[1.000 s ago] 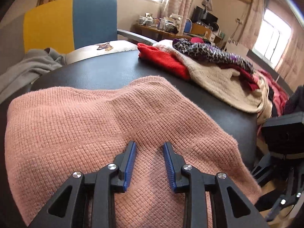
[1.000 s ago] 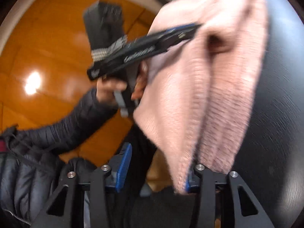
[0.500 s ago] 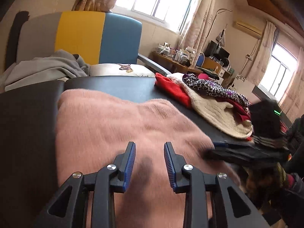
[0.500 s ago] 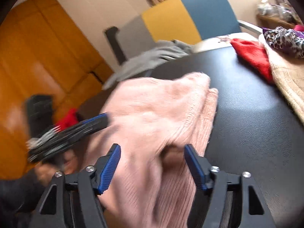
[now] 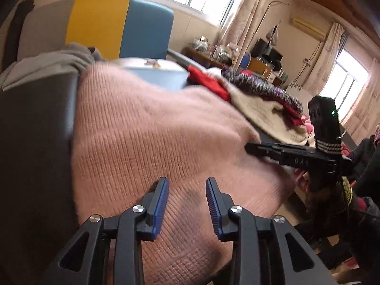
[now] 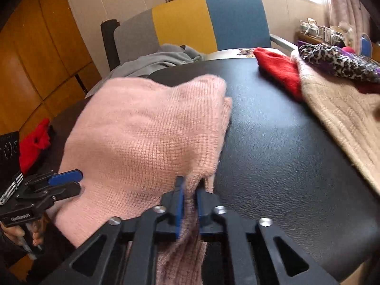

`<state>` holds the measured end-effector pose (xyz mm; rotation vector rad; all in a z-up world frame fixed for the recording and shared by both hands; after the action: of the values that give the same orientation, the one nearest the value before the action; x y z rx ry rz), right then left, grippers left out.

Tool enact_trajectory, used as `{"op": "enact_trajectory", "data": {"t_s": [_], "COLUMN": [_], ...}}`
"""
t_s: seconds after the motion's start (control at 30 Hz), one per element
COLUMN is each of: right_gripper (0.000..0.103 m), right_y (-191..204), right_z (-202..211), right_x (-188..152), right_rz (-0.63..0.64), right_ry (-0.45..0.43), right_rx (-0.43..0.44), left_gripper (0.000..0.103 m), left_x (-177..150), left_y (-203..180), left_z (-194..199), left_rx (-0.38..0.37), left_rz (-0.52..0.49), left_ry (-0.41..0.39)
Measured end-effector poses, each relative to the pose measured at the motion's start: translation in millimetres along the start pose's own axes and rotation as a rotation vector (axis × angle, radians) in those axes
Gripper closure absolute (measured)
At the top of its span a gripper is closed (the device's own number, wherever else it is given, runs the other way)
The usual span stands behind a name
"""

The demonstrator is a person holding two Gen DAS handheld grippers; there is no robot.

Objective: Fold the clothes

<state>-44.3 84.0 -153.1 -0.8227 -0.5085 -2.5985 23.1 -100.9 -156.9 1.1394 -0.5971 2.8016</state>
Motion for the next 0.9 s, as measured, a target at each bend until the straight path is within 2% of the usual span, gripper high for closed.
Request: {"op": "enact_trajectory", "data": {"t_s": [0.03,0.13,0.17,0.23,0.3,0.37,0.4,0.5,0.57,0.63,0.7,0.73,0.9], "right_gripper": [0.049,0.049,0.049,0.048,0.043,0.041,0.040,0.034,0.034,0.034,0.034,0.034,0.032], "right_y": [1.3,8.2,16.4,39.4,62.7,79.0,77.9,54.0,44.0,36.4,34.1,35.4,42.3], "right_z": [9.9,42.6,48.9,37.7,24.1,5.5,-11.1,-57.6,-53.2,-48.8,-48.1,-49.2,-55.6], "right_x": [7.2,33.3,42.7,58.2,73.2,82.4,82.5,60.5,49.7,44.5,42.2,43.4,45.6], "right_rz": [-0.008,-0.024,-0.027,-0.009,0.012,0.019,0.011,0.023,0.033,0.034,0.035,0.040,0.073], "right_ry": [-0.029,-0.138,-0.173,-0.184,-0.187,-0.175,-0.154,-0.062,-0.114,-0.126,-0.135,-0.133,-0.129], "right_rx": [-0.013,-0.031,-0.005,0.056,0.116,0.154,0.146,-0.005,0.003,-0.012,-0.024,-0.033,-0.077], "left_gripper": [0.069,0.068,0.068,0.068,0.068,0.068,0.068,0.067,0.067,0.067,0.067,0.067,0.067], "left_x": [8.8,39.4,50.3,68.1,82.8,96.5,101.6,98.9,87.2,79.9,78.7,78.6,85.1], "left_y": [2.1,17.5,25.6,38.4,49.4,57.7,60.2,65.0,67.8,64.5,57.6,57.3,66.1], "left_z": [6.5,16.3,15.8,12.6,9.2,0.9,-4.8,-38.3,-65.8,-81.3,-84.8,-85.4,-81.6], "left_rx": [0.001,0.012,0.031,0.059,0.078,0.075,0.075,0.090,0.096,0.115,0.186,0.197,0.157], "left_rz": [0.002,0.021,0.024,0.042,0.065,0.088,0.089,0.085,0.090,0.068,0.034,0.029,0.044], "left_ry": [-0.026,-0.080,-0.090,-0.104,-0.114,-0.110,-0.108,-0.024,0.036,0.022,0.012,0.010,0.025]}}
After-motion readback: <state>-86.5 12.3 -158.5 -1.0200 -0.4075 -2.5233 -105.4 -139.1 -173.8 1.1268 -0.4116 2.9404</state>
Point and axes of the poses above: each gripper's, at about its wrist camera, not at the fingertips, and z roughly against the way its jaws point, y to its left, x to its top, the point moved 8 cm from there along -z, roughly the way its jaws point, and after that the axes turned 3 degrees about y, right-handed, at the moved point
